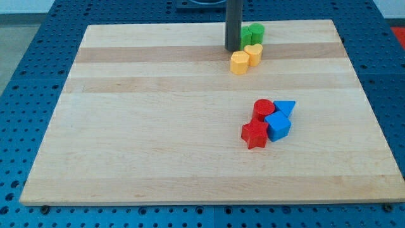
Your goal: Push the green blocks towards the top right of the board
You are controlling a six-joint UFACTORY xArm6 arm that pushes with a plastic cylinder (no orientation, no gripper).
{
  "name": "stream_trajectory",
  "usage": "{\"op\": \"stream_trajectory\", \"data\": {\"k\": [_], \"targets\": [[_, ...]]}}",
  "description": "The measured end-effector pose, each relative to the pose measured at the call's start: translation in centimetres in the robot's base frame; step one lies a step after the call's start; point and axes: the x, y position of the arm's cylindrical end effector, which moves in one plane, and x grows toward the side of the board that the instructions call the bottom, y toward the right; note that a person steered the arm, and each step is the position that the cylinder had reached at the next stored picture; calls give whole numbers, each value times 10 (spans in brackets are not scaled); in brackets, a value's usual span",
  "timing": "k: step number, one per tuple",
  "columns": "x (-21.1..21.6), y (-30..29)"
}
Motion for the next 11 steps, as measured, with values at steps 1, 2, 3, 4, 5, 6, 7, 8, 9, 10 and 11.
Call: {"op": "stream_trajectory", "data": {"k": [1, 2, 3, 4, 5, 6, 7, 8, 9, 10, 11], "targets": [[0, 11], [0, 10], [4, -25], [-5, -49], [-33, -48], [-33, -18], [-34, 6], [-34, 39], [-34, 51], [-34, 51], [-35, 51]]}}
